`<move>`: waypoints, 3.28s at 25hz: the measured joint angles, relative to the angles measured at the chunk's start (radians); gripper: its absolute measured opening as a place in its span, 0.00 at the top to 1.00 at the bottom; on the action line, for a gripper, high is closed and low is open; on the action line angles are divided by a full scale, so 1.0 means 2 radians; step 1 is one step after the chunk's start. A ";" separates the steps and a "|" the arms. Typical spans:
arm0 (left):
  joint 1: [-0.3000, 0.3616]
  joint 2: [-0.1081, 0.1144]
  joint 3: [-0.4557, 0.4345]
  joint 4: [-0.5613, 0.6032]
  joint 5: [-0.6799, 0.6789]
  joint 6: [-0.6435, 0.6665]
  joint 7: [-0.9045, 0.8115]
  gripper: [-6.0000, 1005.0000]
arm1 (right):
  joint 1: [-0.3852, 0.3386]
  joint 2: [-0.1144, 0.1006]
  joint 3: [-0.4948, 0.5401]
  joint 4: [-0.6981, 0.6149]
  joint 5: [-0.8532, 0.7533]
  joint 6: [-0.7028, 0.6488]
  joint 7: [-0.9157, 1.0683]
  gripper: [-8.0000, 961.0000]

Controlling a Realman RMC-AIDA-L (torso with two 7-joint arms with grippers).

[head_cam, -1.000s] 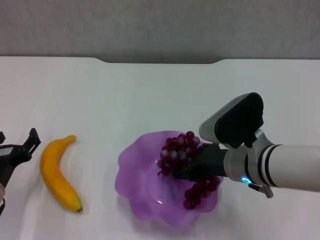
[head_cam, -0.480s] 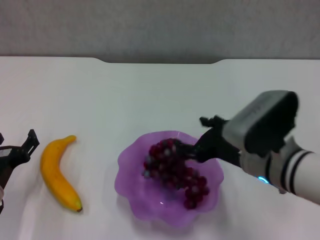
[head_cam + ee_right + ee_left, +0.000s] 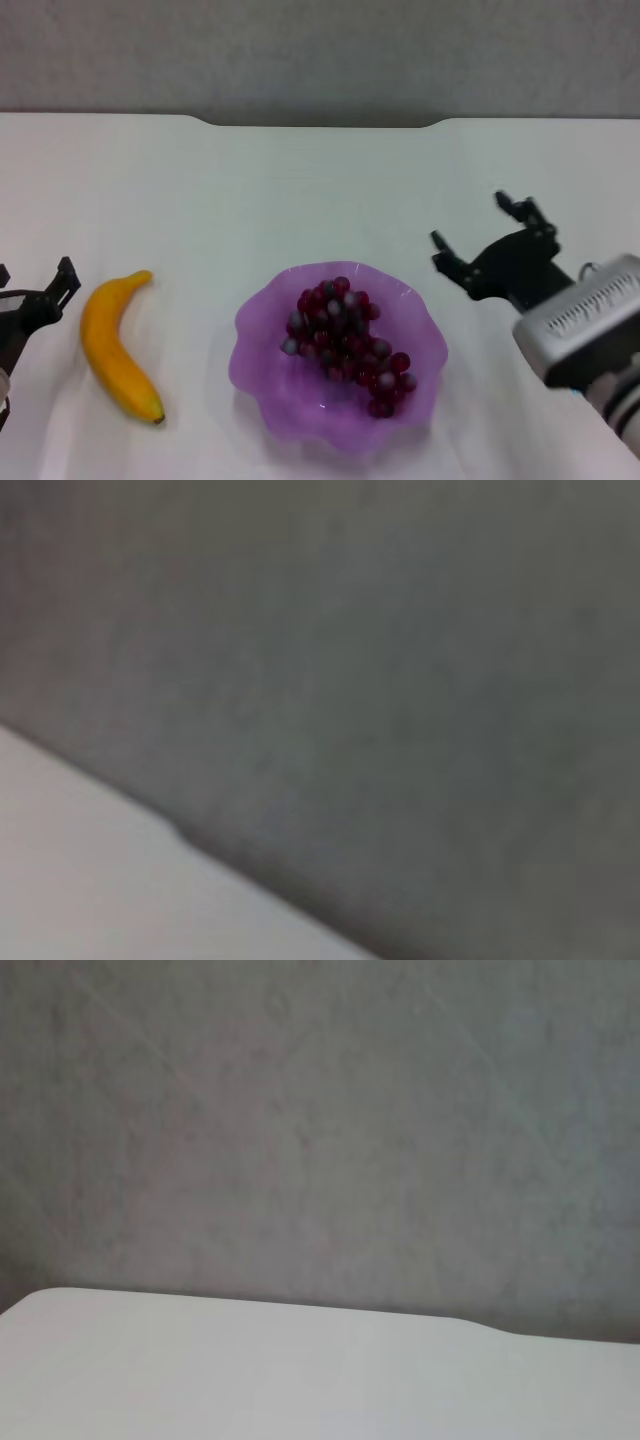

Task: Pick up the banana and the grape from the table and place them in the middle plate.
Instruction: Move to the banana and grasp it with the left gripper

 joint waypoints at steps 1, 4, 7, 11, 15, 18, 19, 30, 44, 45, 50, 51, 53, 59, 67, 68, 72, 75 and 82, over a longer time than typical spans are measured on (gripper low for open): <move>0.000 0.000 0.000 -0.001 0.000 0.000 0.000 0.11 | 0.004 0.000 -0.012 -0.024 0.001 -0.038 0.006 0.06; -0.001 -0.001 0.001 -0.002 0.000 0.000 -0.001 0.11 | 0.021 0.002 -0.046 -0.103 0.002 -0.146 0.060 0.06; -0.002 -0.001 0.003 -0.003 0.000 0.001 -0.003 0.11 | 0.042 0.003 -0.069 -0.179 0.001 -0.223 0.139 0.06; -0.003 -0.001 0.005 -0.009 0.003 0.002 -0.006 0.11 | 0.057 0.004 -0.078 -0.252 0.003 -0.274 0.237 0.06; -0.004 -0.001 0.005 -0.012 0.005 0.000 -0.006 0.11 | 0.061 0.002 -0.065 -0.259 0.004 -0.225 0.317 0.06; -0.003 -0.001 0.007 -0.016 0.006 0.000 -0.006 0.11 | 0.066 0.002 -0.052 -0.256 0.004 -0.169 0.331 0.06; -0.003 0.000 0.009 -0.020 0.007 0.000 -0.006 0.11 | 0.067 0.002 -0.048 -0.256 0.003 -0.158 0.331 0.06; 0.063 0.058 -0.051 -0.307 0.045 -0.180 0.075 0.11 | 0.067 0.001 -0.048 -0.262 0.000 -0.143 0.328 0.06; 0.063 0.006 -0.364 -0.608 0.195 -0.875 0.215 0.12 | 0.070 0.001 -0.051 -0.255 -0.002 -0.121 0.328 0.06; 0.059 0.006 -0.363 -0.618 0.218 -0.898 0.198 0.12 | 0.070 0.001 -0.052 -0.254 -0.002 -0.118 0.328 0.06; 0.028 0.005 -0.348 -0.662 0.304 -1.014 0.084 0.12 | 0.070 0.001 -0.051 -0.252 -0.002 -0.112 0.328 0.06; 0.020 0.006 -0.346 -0.663 0.305 -1.033 0.068 0.12 | 0.070 0.001 -0.051 -0.252 -0.002 -0.112 0.328 0.06; 0.005 0.006 -0.341 -0.663 0.305 -1.063 0.045 0.12 | 0.070 0.001 -0.051 -0.251 -0.002 -0.111 0.328 0.06; -0.029 0.004 -0.308 -0.620 0.306 -1.080 -0.009 0.12 | 0.070 0.001 -0.052 -0.245 -0.003 -0.111 0.329 0.06; -0.076 0.005 -0.317 -0.499 0.307 -1.020 -0.069 0.12 | 0.069 0.001 -0.052 -0.243 -0.003 -0.111 0.328 0.06; -0.076 0.005 -0.317 -0.497 0.307 -1.012 -0.074 0.12 | 0.069 0.001 -0.052 -0.243 -0.003 -0.111 0.328 0.06; -0.072 0.005 -0.317 -0.484 0.307 -0.983 -0.091 0.12 | 0.068 0.001 -0.052 -0.243 -0.003 -0.113 0.328 0.06; -0.073 0.006 -0.318 -0.466 0.307 -0.968 -0.094 0.12 | 0.067 0.001 -0.052 -0.242 -0.003 -0.114 0.328 0.06; -0.084 0.008 -0.334 -0.398 0.308 -0.914 -0.091 0.12 | 0.067 0.001 -0.052 -0.240 -0.003 -0.114 0.326 0.06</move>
